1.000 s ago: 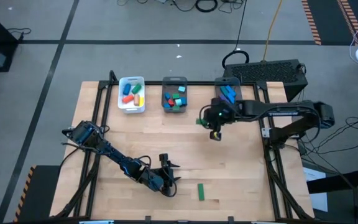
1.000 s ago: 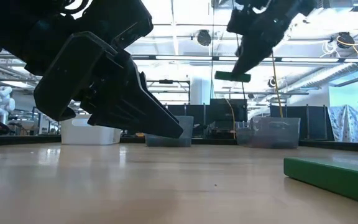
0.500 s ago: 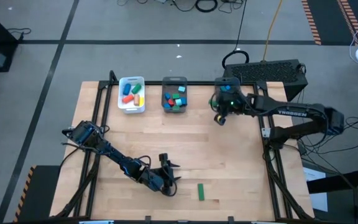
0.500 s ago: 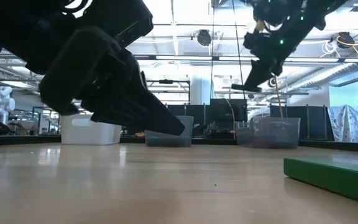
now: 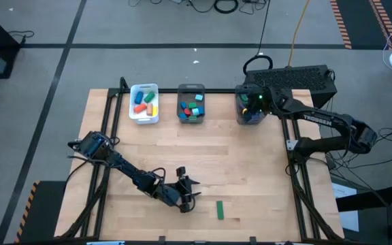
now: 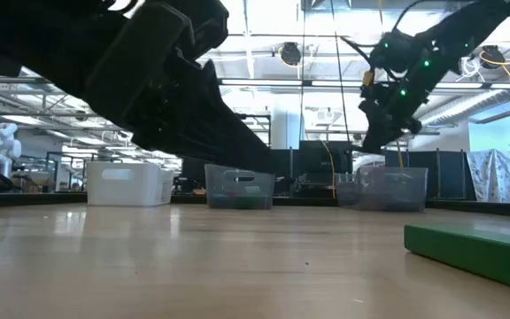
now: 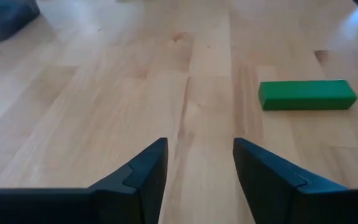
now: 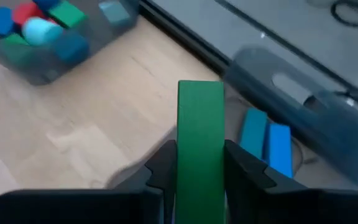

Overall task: Sort blocks by size
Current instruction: Put the green rectangular block into the right black bin

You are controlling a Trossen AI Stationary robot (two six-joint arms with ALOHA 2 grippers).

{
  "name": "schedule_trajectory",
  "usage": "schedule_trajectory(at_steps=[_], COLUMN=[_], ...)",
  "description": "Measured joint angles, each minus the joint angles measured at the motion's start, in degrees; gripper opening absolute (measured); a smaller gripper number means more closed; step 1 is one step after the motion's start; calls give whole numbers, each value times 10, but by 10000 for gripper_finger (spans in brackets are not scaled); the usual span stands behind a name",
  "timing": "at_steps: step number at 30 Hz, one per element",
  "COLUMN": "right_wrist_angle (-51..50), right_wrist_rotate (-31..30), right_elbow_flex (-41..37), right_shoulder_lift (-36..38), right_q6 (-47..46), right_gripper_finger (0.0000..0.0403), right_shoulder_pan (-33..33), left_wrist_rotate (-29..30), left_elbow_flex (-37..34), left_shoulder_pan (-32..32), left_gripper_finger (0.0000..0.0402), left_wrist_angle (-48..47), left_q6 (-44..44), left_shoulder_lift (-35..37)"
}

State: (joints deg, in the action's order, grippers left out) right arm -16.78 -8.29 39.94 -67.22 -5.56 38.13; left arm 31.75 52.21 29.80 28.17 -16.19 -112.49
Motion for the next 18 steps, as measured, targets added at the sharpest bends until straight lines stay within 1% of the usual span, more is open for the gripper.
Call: schedule_trajectory(at_steps=[2,6,18], right_wrist_angle=[-1,1,13], right_wrist_rotate=[10,12,13], right_elbow_flex=[-3,-3,-3], right_shoulder_lift=[-3,-22,-124], right_q6=[1,-2,-18], right_gripper_finger=[86,86,86], right_shoulder_pan=[21,48,86], left_wrist_rotate=[-1,-5,-7], left_elbow_flex=[0,0,0], left_shoulder_pan=[-3,-6,-7], left_gripper_finger=[181,180,180], left_wrist_angle=[-2,-17,-31], left_q6=[0,0,0], left_shoulder_lift=[0,0,0])
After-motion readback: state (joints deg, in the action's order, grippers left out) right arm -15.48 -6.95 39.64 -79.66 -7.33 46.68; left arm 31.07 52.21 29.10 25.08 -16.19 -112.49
